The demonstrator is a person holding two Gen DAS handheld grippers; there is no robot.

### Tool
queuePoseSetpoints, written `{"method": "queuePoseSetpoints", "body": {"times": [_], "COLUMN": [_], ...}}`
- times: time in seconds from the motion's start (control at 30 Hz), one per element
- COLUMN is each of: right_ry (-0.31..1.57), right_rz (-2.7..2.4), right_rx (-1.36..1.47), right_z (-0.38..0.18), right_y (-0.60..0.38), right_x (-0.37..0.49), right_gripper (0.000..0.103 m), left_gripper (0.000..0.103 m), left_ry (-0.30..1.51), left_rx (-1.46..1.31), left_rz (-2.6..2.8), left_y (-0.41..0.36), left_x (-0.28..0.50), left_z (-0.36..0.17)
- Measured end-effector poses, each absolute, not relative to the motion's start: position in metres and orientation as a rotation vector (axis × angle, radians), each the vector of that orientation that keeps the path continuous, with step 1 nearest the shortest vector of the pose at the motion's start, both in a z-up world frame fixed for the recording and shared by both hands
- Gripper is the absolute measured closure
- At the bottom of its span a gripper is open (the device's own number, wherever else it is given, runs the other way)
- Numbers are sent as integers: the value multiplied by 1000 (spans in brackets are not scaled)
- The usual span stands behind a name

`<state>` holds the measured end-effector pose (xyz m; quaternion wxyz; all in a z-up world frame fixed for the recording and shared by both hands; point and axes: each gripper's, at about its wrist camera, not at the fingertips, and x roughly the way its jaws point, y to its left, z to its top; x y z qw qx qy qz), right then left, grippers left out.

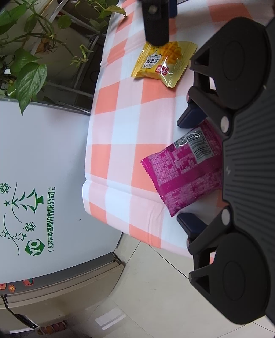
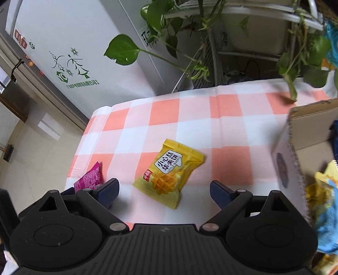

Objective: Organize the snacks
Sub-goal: 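Grasp the magenta packet with the left gripper while the right gripper grasps the yellow waffle packet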

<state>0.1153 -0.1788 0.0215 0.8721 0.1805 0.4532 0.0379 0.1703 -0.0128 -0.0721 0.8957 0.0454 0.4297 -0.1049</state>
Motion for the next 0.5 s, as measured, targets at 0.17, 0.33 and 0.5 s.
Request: {"method": "queuePoseSetpoints", "body": {"times": [0.17,0.33,0.5], "right_ry": [967,973,950], "right_rz": [71,51,27], "right_rx": [397,420,388], "right_z": [9,-1,-4], "right_y": [-177,-177,-167], "right_x": [130,141,148], "right_gripper": [7,7,7], "left_gripper": [33,48,48], "left_ry": [875,873,881], "left_rx": [101,109,113], "left_rz": [-245,-269,-278], "left_y": [-13,-9,-6], "left_x": [166,163,158], "left_z": [-69,-67,-66]}}
